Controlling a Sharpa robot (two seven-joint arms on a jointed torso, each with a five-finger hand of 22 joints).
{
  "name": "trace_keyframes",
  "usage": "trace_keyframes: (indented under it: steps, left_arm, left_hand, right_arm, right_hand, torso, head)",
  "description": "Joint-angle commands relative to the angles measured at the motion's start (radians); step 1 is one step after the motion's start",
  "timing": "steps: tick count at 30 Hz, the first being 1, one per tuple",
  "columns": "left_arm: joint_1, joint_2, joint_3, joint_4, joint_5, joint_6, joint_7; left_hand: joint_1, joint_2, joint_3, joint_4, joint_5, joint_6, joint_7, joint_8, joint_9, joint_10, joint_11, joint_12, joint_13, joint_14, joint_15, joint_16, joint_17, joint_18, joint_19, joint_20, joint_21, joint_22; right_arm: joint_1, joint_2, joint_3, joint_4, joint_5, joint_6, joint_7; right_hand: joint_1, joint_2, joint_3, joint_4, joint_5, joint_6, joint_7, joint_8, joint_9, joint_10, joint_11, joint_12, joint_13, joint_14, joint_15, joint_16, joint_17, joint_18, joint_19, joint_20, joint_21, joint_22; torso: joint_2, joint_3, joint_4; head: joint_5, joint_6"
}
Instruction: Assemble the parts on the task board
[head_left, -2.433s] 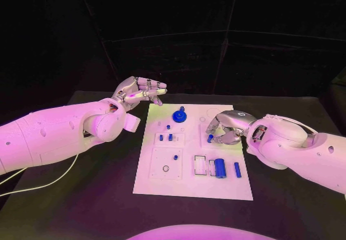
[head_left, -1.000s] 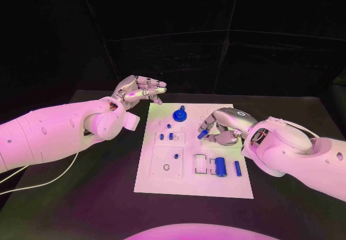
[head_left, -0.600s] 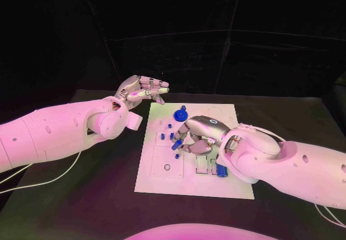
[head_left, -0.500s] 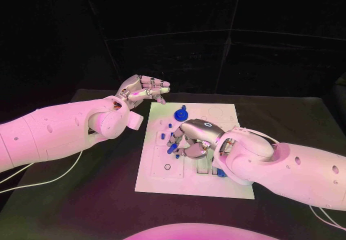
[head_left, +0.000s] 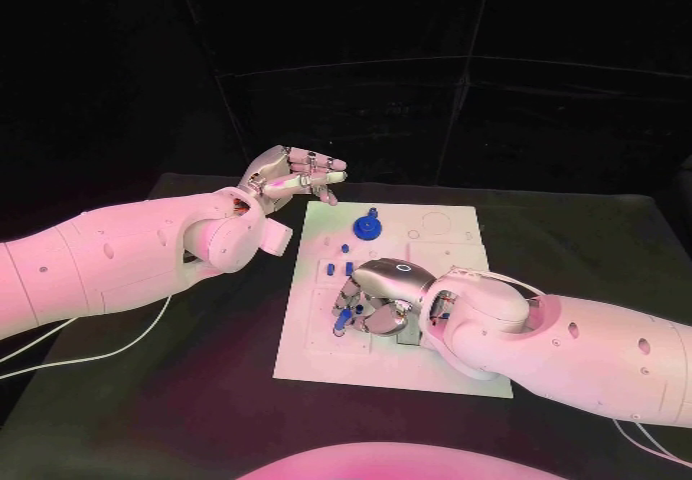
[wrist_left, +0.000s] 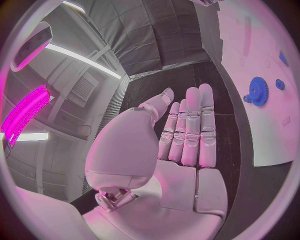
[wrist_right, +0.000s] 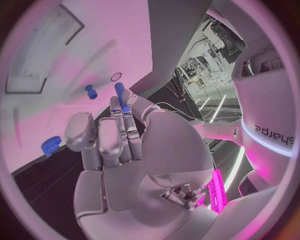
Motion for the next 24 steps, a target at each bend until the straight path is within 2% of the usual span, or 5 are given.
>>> trace_keyframes:
  steps: [1,9,24]
  left_arm:
    - [0.001,0.002,0.001,0.0,0.003,0.012,0.005]
    - [0.001,0.004,0.001,-0.004,0.003,0.017,0.002]
    - [0.001,0.005,0.001,-0.004,0.003,0.019,0.0]
  left_hand:
    - [0.001,0.01,-0.008,0.001,0.001,-0.005,0.001,-0.004,-0.002,-0.004,-0.001,-0.006,-0.001,0.002,0.004,-0.006,-0.001,0.012,0.006,-0.001,-0.005,-0.001]
    - [0.001,0.01,-0.008,0.001,0.001,-0.005,0.001,-0.004,-0.002,-0.004,-0.001,-0.006,-0.001,0.002,0.004,-0.006,-0.001,0.012,0.006,-0.001,-0.005,-0.001]
    - [0.001,0.01,-0.008,0.001,0.001,-0.005,0.001,-0.004,-0.002,-0.004,-0.001,-0.006,-0.001,0.002,0.004,-0.006,-0.001,0.012,0.006,-0.001,-0.005,-0.001]
  right_arm:
    - [0.0,0.004,-0.001,-0.003,-0.019,0.048,-0.009]
    - [-0.004,0.017,-0.003,-0.015,-0.038,0.051,-0.013]
    - [-0.009,0.037,-0.003,-0.035,-0.087,0.067,-0.038]
  right_hand:
    - [-0.002,-0.005,0.006,0.003,0.003,-0.002,0.008,0.004,0.001,0.001,0.008,-0.005,-0.001,0.007,-0.002,0.005,-0.001,0.002,0.001,0.0,0.004,-0.001]
    - [-0.003,-0.005,0.006,0.003,0.004,-0.002,0.008,0.003,0.001,0.001,0.008,-0.005,-0.001,0.007,-0.002,0.005,-0.001,0.002,0.001,0.0,0.004,-0.002]
    - [-0.004,-0.005,0.006,0.005,0.004,-0.002,0.008,0.003,0.001,0.001,0.008,-0.006,-0.001,0.007,-0.001,0.005,-0.002,0.003,0.0,0.001,0.004,-0.003]
  torso:
    - [0.0,0.0013,-0.0011]
    - [0.0,0.0013,-0.002]
    - [0.001,0.0009,-0.002]
  head:
    - [0.002,-0.002]
    - [0.005,0.002]
    - [0.004,-0.004]
